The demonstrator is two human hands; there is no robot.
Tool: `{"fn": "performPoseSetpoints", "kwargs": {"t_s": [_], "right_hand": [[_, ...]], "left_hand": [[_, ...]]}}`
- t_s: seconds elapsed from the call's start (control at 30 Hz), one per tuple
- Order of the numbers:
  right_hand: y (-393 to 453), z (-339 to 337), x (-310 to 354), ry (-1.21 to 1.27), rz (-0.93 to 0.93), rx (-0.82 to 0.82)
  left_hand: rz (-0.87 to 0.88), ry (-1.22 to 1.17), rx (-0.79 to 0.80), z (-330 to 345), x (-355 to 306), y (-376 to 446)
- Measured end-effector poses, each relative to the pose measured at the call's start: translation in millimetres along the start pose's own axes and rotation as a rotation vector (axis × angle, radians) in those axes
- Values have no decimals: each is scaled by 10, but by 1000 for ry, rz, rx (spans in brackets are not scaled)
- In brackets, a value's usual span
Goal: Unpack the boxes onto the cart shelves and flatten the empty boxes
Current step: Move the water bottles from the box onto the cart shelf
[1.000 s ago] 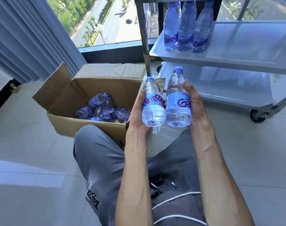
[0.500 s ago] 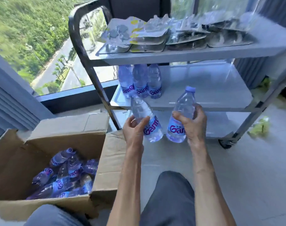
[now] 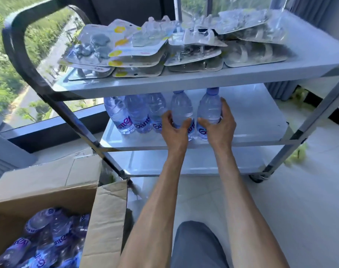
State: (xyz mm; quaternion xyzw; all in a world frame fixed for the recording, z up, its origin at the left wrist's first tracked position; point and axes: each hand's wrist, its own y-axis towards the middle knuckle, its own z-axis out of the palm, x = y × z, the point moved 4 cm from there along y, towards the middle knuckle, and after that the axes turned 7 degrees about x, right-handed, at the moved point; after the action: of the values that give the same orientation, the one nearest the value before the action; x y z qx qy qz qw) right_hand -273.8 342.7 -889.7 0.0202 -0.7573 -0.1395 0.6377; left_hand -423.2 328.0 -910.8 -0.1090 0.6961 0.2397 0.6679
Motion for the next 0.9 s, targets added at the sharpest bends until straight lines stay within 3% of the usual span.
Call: {"fn": "performPoseSetpoints", "kwargs": {"t_s": [0.2, 0.37, 0.47, 0.63, 0.9], "right_hand": [[196, 52, -108, 60, -30, 32], [194, 131, -245, -51, -46, 85], [73, 157, -425, -146, -4, 71], [103, 191, -508, -166, 39, 64], [120, 273, -528, -193, 46, 57]], "left_hand": [[79, 55, 41, 138, 103, 267], [93, 211, 116, 93, 218, 181], [4, 463, 23, -41, 351, 78], [-44, 603, -252, -166, 288, 23], [-161, 558, -150, -151, 391, 167]]}}
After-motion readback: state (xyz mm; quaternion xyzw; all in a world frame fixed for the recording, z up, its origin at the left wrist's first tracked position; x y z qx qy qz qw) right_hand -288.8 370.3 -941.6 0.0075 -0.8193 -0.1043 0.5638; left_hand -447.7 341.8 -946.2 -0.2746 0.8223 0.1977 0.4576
